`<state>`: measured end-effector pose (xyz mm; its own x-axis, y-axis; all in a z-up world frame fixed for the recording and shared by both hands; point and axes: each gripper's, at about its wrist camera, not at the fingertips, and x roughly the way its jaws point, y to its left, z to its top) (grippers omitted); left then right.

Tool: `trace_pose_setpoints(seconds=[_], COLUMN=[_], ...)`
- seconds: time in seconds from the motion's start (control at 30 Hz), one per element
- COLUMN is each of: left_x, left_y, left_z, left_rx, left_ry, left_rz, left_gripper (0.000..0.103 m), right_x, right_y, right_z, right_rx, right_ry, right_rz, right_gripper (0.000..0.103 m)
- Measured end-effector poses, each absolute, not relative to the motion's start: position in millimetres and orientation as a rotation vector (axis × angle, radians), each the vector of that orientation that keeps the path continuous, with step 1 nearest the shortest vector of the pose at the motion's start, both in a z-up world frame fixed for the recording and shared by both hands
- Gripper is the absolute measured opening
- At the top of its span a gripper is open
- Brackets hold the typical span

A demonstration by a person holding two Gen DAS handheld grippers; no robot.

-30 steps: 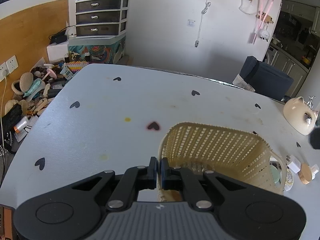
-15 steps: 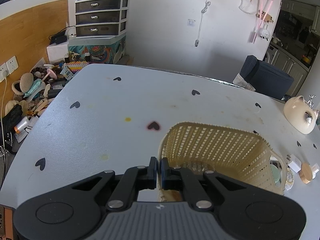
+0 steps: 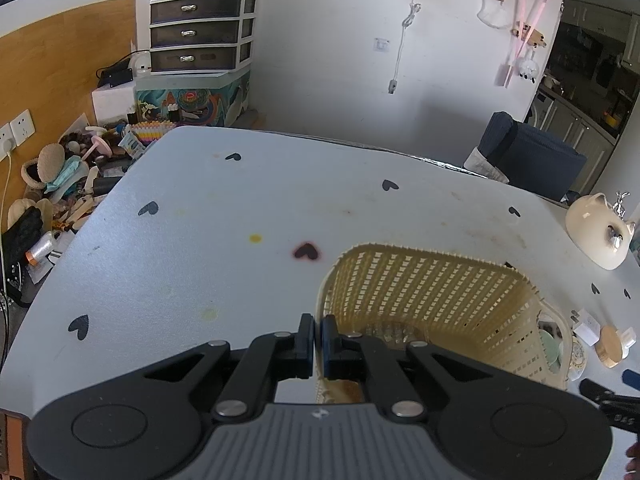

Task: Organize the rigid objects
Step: 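Move the right tool back and grasp the round tape measure, then carry the tape measure with the right tool and release it into the basket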

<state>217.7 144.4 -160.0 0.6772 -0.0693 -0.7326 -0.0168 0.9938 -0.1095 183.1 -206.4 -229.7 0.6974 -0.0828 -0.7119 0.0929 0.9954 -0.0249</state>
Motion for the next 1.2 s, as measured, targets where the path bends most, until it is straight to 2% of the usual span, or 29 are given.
trace_pose_setpoints(seconds=[0.1, 0.23, 0.4, 0.67, 1.0, 1.2], left_x=[218.3, 218.8, 218.7, 219.0, 221.2, 223.1], left_y=[144.5, 145.0, 145.2, 145.0, 145.1, 145.0], left_z=[-160.8, -161.2, -161.1, -161.3, -164.1, -166.4], left_rx=[-0.113, -0.116, -0.115, -0.116, -0.116, -0.116], left_ry=[0.828, 0.829, 0.828, 0.828, 0.833, 0.837], left_rz=[-0.028, -0.028, -0.028, -0.027, -0.026, -0.026], left_gripper=[0.003, 0.004, 0.004, 0.004, 0.004, 0.004], right_x=[190.0, 202.6, 218.6, 236.8, 233.9, 223.6], right_y=[-208.7, -212.3, -212.1, -210.3, -208.1, -200.8], right_z=[-240.4, -248.0, -249.4, -254.3, -253.2, -213.3], right_rx=[0.01, 0.021, 0.011, 0.017, 0.013, 0.057], right_ry=[0.795, 0.801, 0.801, 0.834, 0.846, 0.778], right_rz=[-0.096, -0.076, -0.078, -0.045, -0.045, -0.031], right_gripper=[0.099, 0.085, 0.077, 0.054, 0.053, 0.053])
